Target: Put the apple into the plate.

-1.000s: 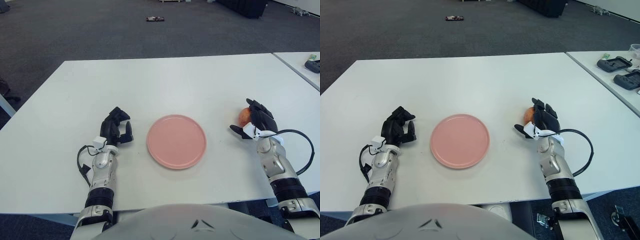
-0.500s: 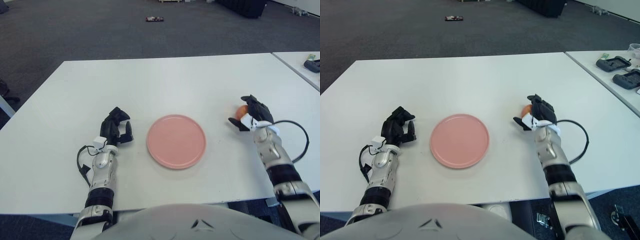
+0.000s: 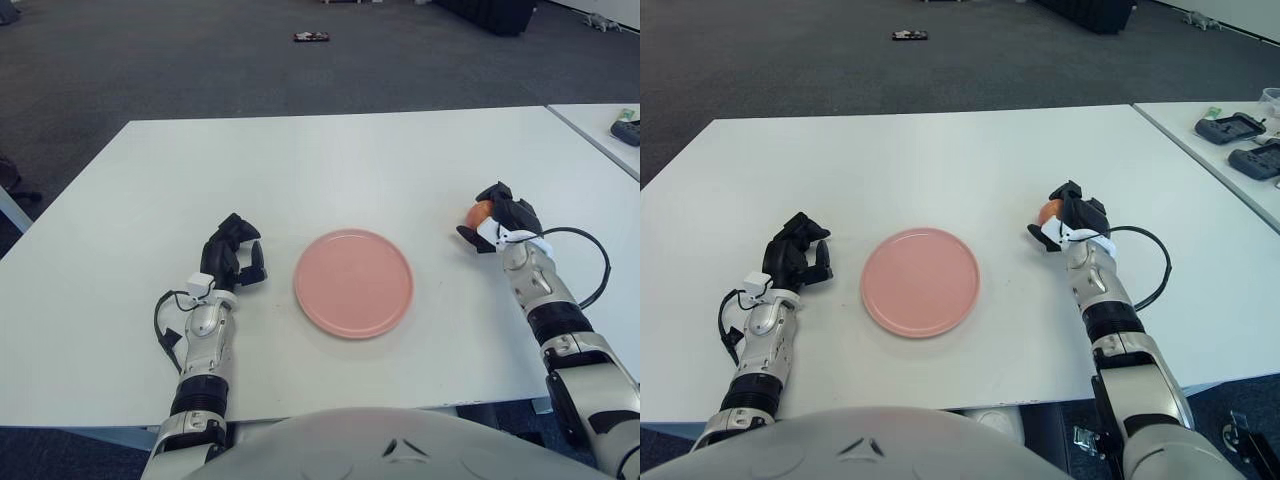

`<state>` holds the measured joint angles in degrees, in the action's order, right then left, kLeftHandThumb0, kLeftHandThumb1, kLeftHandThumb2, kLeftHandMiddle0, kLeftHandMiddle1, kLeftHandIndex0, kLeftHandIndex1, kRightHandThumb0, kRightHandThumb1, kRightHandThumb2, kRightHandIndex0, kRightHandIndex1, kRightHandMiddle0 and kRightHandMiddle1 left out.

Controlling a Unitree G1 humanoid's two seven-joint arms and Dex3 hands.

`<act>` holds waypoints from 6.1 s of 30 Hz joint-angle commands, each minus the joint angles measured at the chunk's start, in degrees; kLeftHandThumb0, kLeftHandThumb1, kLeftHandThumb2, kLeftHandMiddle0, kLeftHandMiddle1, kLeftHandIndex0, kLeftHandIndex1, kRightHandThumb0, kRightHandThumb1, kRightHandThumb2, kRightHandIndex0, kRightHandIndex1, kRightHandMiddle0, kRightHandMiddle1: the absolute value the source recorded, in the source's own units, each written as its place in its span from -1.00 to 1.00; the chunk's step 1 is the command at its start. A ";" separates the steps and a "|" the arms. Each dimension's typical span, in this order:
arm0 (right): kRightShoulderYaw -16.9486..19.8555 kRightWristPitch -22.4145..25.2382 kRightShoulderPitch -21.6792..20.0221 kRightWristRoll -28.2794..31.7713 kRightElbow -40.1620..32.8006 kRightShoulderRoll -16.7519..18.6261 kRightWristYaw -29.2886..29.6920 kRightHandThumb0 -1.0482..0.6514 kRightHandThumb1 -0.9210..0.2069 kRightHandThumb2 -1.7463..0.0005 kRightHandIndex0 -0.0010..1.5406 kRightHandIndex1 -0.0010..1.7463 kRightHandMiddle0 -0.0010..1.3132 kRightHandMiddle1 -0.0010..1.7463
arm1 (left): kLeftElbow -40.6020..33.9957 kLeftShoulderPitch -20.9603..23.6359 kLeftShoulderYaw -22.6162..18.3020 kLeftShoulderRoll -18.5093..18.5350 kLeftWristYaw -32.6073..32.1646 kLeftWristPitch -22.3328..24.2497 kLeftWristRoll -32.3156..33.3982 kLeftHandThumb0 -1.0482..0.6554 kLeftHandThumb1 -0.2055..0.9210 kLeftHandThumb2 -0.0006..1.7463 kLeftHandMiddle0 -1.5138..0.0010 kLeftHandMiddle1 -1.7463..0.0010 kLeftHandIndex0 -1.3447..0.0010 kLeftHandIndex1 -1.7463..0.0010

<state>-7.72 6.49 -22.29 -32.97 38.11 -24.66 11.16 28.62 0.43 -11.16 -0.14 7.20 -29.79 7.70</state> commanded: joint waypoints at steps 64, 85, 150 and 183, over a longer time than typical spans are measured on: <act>23.60 -10.84 1.03 41.62 -7.01 17.03 0.46 0.23 0.78 -1.00 0.21 0.92 0.03 1.00 | 1.49 -4.97 -0.39 -1.11 0.05 2.44 1.82 -0.40 -0.27 0.68 -0.65 -1.00 -0.06 -1.00; 19.19 -9.30 6.79 48.65 -28.86 28.09 -6.79 0.23 0.79 -1.00 0.24 0.89 0.04 1.00 | 1.60 -4.76 -0.35 -1.22 0.51 2.23 2.21 -0.39 -0.24 0.66 -0.63 -1.00 -0.03 -1.00; -13.34 -24.64 11.99 -4.80 -43.81 0.52 -34.13 -0.52 0.06 -0.28 -0.96 -0.47 -0.96 0.19 | 1.84 -4.61 -0.64 -1.42 1.72 2.33 3.76 -0.38 -0.23 0.65 -0.64 -1.00 -0.02 -1.00; -11.74 -21.40 13.51 0.35 -46.01 1.73 -31.58 -1.00 -0.42 0.31 -1.00 -1.00 -1.00 -1.00 | 1.85 -4.46 -0.96 -1.28 2.84 2.89 4.33 -0.35 -0.13 0.57 -0.61 -1.00 0.05 -1.00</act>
<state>-20.81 -14.63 -8.76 -34.56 -7.24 -22.96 -21.19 26.97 -0.37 -11.86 -0.19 9.91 -27.93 11.09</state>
